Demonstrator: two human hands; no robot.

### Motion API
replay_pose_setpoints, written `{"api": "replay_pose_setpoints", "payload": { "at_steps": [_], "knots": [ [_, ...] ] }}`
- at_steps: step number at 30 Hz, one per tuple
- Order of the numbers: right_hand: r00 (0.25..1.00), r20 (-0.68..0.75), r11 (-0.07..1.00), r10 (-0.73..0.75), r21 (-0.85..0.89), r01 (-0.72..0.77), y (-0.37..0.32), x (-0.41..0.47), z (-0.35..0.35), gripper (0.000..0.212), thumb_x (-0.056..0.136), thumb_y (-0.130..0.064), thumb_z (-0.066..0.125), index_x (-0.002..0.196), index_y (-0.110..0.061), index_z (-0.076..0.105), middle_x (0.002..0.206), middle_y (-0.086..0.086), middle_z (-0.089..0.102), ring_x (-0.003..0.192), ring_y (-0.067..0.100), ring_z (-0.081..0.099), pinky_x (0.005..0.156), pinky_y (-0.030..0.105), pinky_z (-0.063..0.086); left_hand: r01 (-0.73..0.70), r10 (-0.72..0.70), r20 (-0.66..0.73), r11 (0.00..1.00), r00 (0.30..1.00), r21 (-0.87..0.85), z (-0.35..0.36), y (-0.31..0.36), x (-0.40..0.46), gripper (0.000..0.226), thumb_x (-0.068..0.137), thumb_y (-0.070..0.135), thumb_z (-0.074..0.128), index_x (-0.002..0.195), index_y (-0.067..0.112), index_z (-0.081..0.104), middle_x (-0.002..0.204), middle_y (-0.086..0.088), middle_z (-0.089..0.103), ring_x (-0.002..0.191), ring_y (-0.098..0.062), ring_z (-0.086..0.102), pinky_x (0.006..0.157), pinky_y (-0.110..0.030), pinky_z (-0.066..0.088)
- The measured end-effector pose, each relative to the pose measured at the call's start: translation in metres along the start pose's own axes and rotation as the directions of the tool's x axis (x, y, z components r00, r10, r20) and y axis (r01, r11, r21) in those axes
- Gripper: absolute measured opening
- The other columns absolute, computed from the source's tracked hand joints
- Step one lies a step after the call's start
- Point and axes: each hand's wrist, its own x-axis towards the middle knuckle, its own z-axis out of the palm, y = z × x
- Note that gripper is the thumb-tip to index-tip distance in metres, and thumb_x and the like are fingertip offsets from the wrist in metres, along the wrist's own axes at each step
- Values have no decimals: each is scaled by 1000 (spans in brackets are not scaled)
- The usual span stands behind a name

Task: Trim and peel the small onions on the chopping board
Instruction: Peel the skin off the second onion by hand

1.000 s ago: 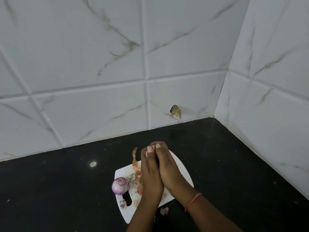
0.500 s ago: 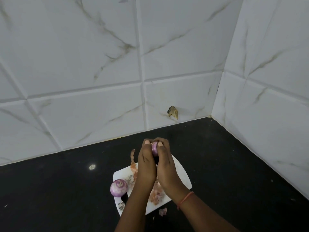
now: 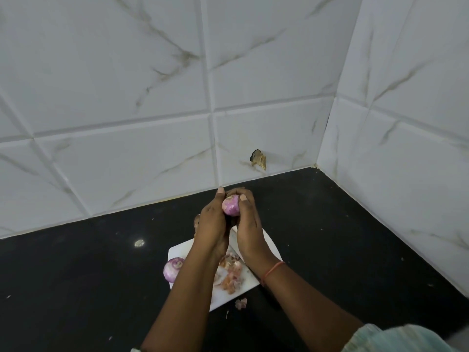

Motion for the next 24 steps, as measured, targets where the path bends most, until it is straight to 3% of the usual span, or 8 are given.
{"api": "replay_pose_setpoints", "payload": {
  "at_steps": [3,6,10,13,16,18,21,24],
  "knots": [
    [999,49,1000,15,-11,-15,-1,-6,-4,29,94,-28,36,105,-9,55,90,-10,63,91,4,60,84,22,50,20,-23,-53,998,998,-56,-3,-2,-4,46,98,46,56,113,4,70,108,-18,74,103,-27,73,92,-40,58],
    [997,72,998,37,-56,-33,-2,-12,-7,25,99,-23,36,111,-13,55,99,-9,64,98,4,61,85,19,51,30,-30,-11,998,999,-50,-12,-6,-15,48,100,45,55,131,8,57,119,-18,71,107,-26,72,84,-35,60],
    [990,73,991,123,-71,-118,-4,-13,-12,31,104,-19,32,99,-29,61,90,-16,66,86,-6,63,71,12,51,-99,67,139,966,988,241,-20,-11,-35,35,106,27,38,131,17,60,124,-13,68,116,-21,66,101,-37,54],
    [983,76,985,168,-57,-164,-5,-14,-13,31,105,-23,30,101,-30,60,96,-11,65,84,-7,64,67,12,51,-192,133,172,900,976,392,-25,-12,-39,36,108,27,33,141,28,48,125,-3,67,114,-10,65,103,-33,51],
    [979,98,984,178,-35,-175,-11,-14,-12,31,106,-19,30,103,-22,60,95,-8,64,80,-7,65,64,13,52,-262,162,240,837,957,480,-26,-10,-43,32,109,28,30,120,44,54,117,9,67,106,0,65,96,-24,51],
    [978,126,985,168,-47,-163,-15,-14,-13,30,105,-15,30,106,-10,59,93,-5,64,79,-5,64,63,14,52,-295,195,240,805,951,516,-26,-8,-46,33,108,32,28,115,48,56,115,11,69,109,-3,64,104,-31,48],
    [977,144,986,158,-79,-148,-16,-12,-15,31,105,-14,29,108,-3,57,92,-1,63,78,-3,63,63,15,52,-367,258,267,751,929,550,-28,-12,-43,38,101,38,25,118,54,55,112,21,68,114,-5,63,118,-57,29],
    [973,148,982,174,-98,-161,-15,-9,-18,32,105,-14,29,108,-2,57,91,-1,62,75,-5,62,60,13,50,-414,296,294,731,909,543,-27,-15,-42,39,100,35,26,124,44,55,112,13,69,110,-8,65,112,-57,39]
  ]
}}
